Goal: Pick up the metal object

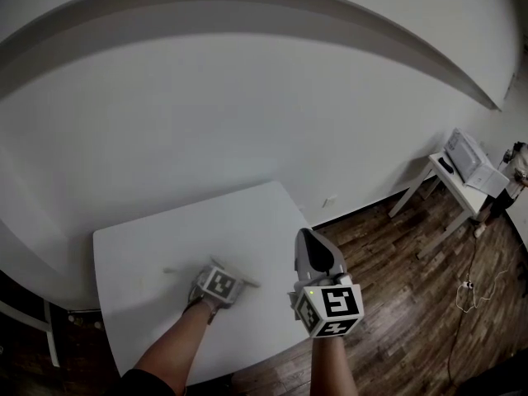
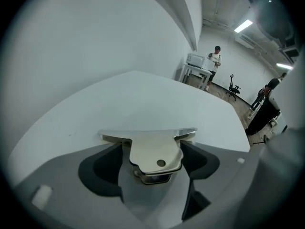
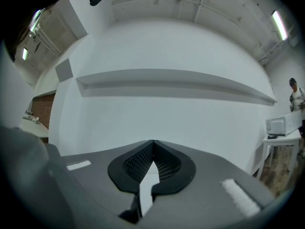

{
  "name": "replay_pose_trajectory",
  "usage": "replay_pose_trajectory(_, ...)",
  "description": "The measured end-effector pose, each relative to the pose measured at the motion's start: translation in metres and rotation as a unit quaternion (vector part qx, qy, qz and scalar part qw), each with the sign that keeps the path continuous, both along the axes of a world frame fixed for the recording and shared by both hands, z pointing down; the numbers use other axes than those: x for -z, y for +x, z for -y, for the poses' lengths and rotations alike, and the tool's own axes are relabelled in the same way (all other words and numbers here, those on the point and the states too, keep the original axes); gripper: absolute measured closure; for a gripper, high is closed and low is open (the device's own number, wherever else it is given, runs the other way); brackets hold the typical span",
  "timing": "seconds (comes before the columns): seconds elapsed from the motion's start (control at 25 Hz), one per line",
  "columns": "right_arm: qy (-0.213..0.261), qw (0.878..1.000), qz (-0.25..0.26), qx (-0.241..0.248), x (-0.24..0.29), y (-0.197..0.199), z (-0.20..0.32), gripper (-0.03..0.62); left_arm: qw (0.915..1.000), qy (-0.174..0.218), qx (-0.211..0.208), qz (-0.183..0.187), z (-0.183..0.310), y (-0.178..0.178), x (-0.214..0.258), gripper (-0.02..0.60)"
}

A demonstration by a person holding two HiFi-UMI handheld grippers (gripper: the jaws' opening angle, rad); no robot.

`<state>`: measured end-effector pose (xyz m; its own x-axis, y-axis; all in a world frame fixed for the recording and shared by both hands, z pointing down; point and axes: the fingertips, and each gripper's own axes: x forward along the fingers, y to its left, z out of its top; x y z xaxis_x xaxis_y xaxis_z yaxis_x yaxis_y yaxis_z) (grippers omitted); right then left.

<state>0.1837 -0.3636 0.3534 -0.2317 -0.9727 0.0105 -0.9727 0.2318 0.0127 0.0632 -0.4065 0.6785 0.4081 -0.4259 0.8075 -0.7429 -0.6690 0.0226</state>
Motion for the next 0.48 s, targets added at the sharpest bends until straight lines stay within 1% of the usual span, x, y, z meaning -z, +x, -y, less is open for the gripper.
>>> replay_pose_trajectory(0.04, 0.0, 1.0, 0.001, 0.0, 0.0003, -0.0009, 0.0012, 0.583, 1.0, 0.0, 0.0, 0.002, 0.0007, 0.0, -0.0001, 0.224)
replay_pose_trajectory(0.28, 0.003, 1.0, 0.003, 0.002, 0.002, -0.0084, -0.0002, 0.583, 0.9999, 0.01, 0.007, 0.007, -0.0002, -0.003, 0.0002, 0.222)
replay_pose_trajectory(0.44, 0.004, 1.0, 0.002, 0.002, 0.0027, -0.0071, -0.0028, 0.583, 0.9998, 0.018, 0.006, 0.003, -0.0013, 0.0002, 0.0026, 0.287)
replay_pose_trajectory(0.48, 0.003, 1.0, 0.001, 0.002, 0.0019, -0.0062, -0.0036, 0.583, 0.9998, 0.019, 0.007, 0.003, -0.0019, 0.0005, 0.003, 0.287)
